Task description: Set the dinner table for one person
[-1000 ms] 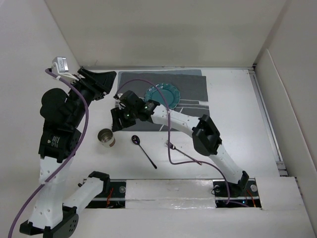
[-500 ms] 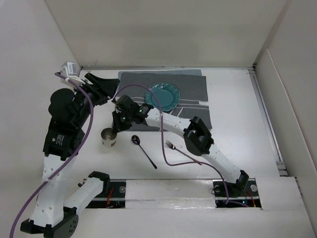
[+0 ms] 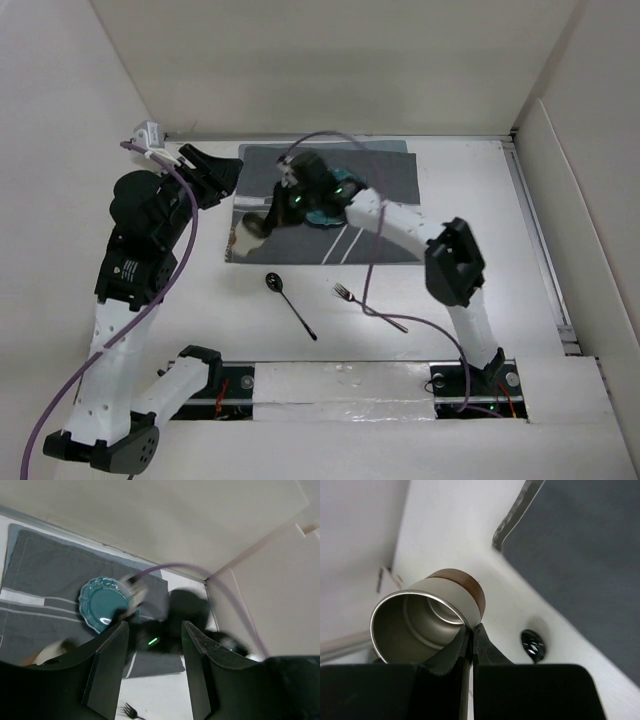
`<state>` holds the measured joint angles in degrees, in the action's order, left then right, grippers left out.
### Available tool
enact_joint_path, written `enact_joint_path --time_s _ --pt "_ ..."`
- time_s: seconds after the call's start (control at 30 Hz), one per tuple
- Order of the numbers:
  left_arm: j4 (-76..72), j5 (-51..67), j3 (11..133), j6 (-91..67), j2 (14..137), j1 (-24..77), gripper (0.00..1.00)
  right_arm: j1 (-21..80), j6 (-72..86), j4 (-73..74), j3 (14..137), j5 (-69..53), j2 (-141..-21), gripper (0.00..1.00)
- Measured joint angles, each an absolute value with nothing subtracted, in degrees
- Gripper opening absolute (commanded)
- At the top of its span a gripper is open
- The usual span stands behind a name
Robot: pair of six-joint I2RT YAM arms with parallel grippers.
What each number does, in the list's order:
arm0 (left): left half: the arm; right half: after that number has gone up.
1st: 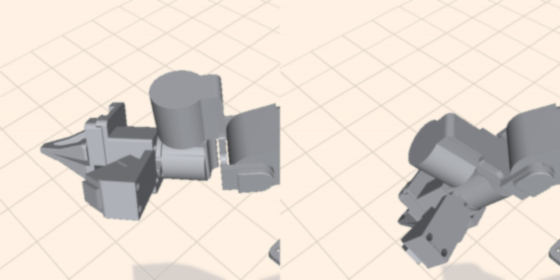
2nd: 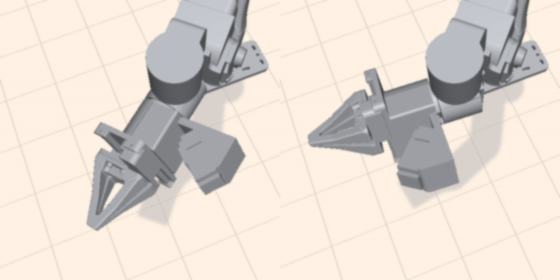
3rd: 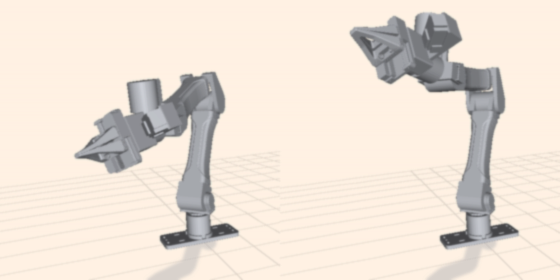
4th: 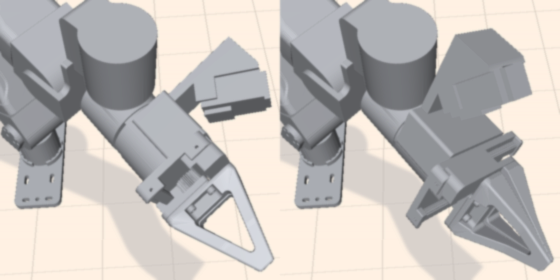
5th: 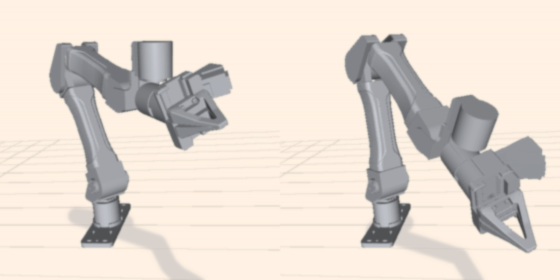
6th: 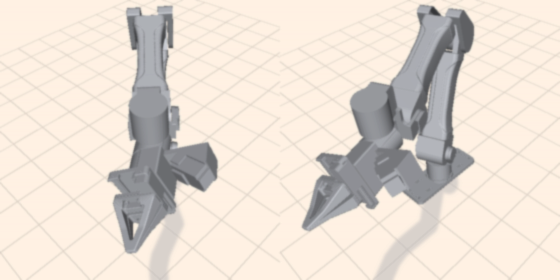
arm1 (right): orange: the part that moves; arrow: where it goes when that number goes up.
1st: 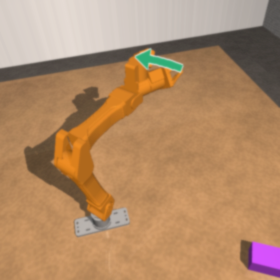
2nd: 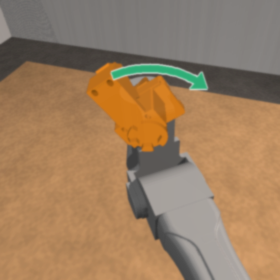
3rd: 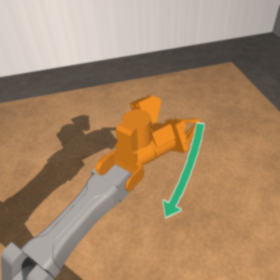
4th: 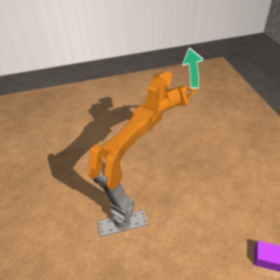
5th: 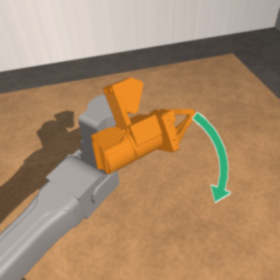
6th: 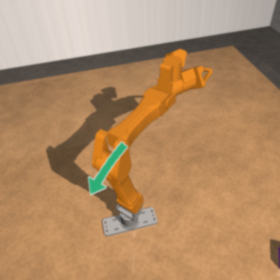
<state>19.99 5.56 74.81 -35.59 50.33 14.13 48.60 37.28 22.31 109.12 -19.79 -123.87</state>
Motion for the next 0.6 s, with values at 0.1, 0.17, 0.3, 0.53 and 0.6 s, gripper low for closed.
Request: enact_joint_path --time_s 0.1,0.17,0.3,0.53,0.6 --pt "19.9 6.1 74.7 -35.0 52.3 14.1 0.43 38.3 36.1 21.8 107.1 -19.2 -117.1 0.00" --pt "19.9 6.8 74.4 -34.8 53.8 14.1 0.43 29.9 34.8 21.9 107.2 -17.7 -114.6 0.00" --pt "19.2 8.6 73.1 -34.4 56.7 14.1 0.43 15.2 31.6 25.5 110.1 -11.6 -116.1 0.00" --pt "16.6 11.0 70.3 -33.8 60.8 14.1 0.43 7.9 29.0 37.5 122.2 -5.3 -128.0 0.00" --pt "15.9 11.6 70.0 -33.4 62.1 14.1 0.43 7.7 28.6 39.7 125.8 -4.5 -131.3 0.00"
